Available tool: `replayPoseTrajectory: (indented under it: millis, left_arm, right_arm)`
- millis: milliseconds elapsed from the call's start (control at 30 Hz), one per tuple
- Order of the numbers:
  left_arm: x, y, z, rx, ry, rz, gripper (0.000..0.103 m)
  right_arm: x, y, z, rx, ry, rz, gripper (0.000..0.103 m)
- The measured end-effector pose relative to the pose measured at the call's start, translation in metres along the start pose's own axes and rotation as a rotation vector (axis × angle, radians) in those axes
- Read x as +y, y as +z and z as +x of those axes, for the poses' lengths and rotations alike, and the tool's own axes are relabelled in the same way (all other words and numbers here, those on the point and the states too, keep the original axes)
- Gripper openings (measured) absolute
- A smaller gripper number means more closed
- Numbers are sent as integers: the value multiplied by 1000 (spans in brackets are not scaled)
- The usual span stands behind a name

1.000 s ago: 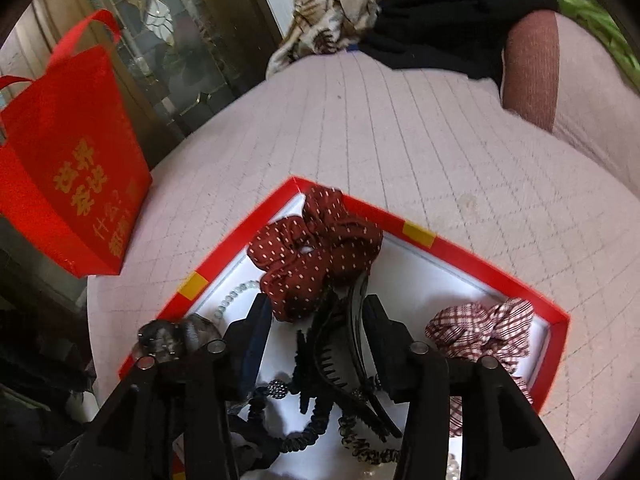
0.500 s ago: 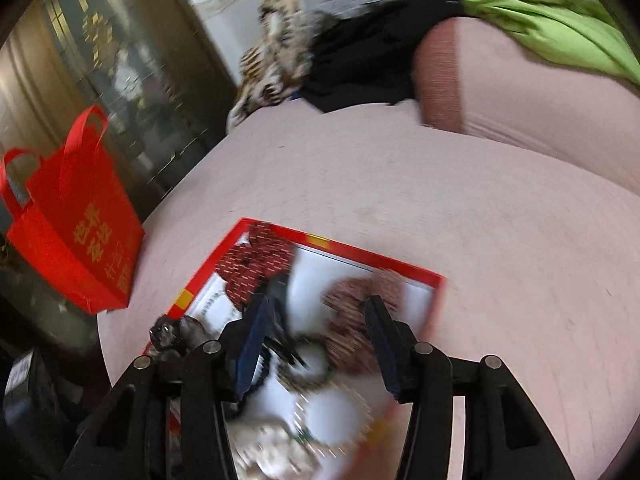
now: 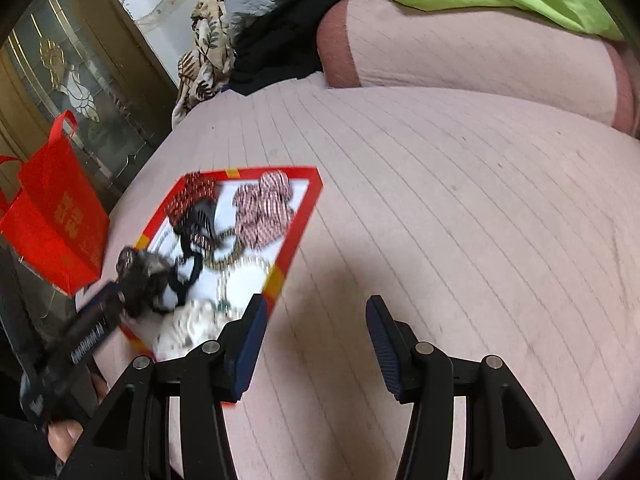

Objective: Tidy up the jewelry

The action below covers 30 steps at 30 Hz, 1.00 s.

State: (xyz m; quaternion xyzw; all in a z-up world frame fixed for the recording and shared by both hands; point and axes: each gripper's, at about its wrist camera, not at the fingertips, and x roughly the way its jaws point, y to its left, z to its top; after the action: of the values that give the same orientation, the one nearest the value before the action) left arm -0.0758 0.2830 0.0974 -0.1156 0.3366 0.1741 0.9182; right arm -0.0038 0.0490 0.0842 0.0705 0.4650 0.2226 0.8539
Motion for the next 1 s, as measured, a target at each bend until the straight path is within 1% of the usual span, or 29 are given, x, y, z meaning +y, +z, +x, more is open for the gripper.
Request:
replayPoseTrajectory:
  millis: [67,133,200,233,300,367,433,500,600,667,733,867,933,1000]
  left_arm:
    - [2,1,-13,-35,33,-20,72]
    - [3,5,-34,-103,88,-42,76]
    - [3,7,-58,-173,118,-53,92]
    - [3,7,-74,-225,131,-66,94]
    - [3,8,-97,-286,141,-86,99]
    - [2,11,-120,-329,144,-96,101]
    - [-6,15,-142,-364,175,-80,103]
    - [-15,17,-157,-373,183,-50,103]
    - [-29,16,-180,-386,163,-5,103]
    - [-38,14,-193,-392,144,6,103]
    - [-46,12,-207,-399,110,7,103]
    - [-56,5,-223,-417,41,1,103]
    - [-65,1,-229,-429,23,16,103]
    - [-74,-2,-231,-422,8,41,103]
  right_arm:
    - [0,-12,-11,-4,-11,-6,56]
    - [0,-21,-21,-11,-19,-11,58]
    - [0,-28,-30,-21,-26,-18,59]
    - [2,-30,-34,-28,-31,-25,59]
    - [4,-36,-42,-41,-37,-37,60]
    - [6,-41,-52,-58,-43,-47,60]
    - [7,-46,-63,-76,-45,-51,61]
    - [7,-48,-68,-84,-44,-51,63]
    - [4,-58,-89,-125,-43,-44,64]
    - [1,-61,-97,-142,-45,-41,64]
    - [-4,-66,-107,-162,-48,-34,65]
    - [-16,-75,-122,-189,-57,-11,67]
    - [-21,-78,-128,-198,-72,-1,67]
    - [-27,-83,-134,-209,-97,2,68]
